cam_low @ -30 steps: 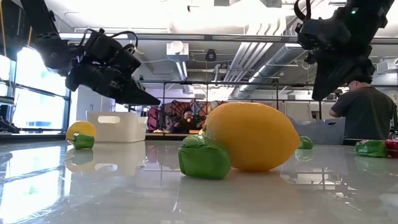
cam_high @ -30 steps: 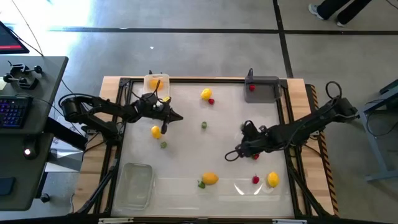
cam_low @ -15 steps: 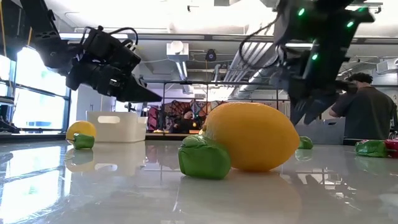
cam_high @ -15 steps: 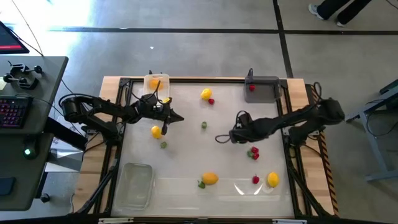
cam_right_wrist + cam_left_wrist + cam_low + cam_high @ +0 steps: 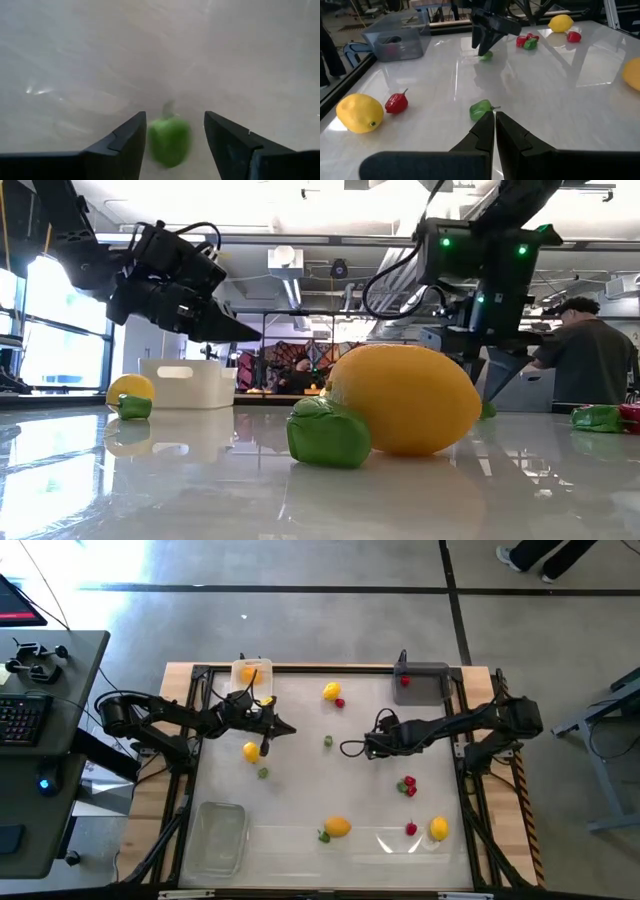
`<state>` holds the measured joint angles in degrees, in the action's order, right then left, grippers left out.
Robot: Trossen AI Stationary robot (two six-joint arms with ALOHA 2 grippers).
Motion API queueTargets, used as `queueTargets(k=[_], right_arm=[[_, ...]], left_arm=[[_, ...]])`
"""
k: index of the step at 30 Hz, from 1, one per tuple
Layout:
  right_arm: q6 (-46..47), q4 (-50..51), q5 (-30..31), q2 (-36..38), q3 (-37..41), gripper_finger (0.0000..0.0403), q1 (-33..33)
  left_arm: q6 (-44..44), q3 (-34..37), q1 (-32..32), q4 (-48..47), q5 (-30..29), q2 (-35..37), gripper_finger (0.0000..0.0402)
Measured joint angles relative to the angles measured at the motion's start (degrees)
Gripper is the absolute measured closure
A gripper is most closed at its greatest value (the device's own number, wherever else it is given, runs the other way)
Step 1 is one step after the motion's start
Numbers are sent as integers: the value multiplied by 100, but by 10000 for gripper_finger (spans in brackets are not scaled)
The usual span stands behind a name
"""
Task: Sort produce into baskets
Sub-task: Put the green bell pepper into the grey bin
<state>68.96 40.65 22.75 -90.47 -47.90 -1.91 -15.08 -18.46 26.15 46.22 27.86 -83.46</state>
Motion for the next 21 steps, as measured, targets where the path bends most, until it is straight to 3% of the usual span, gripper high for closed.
queueTargets(k=[12, 21], right_arm=[[-358, 53, -209, -177, 0, 224, -36], [-2384, 236, -565, 372, 0, 219, -30]], left_arm=[[299, 0, 0, -505, 2, 0, 397], [277, 0, 0, -743, 4, 0, 397]])
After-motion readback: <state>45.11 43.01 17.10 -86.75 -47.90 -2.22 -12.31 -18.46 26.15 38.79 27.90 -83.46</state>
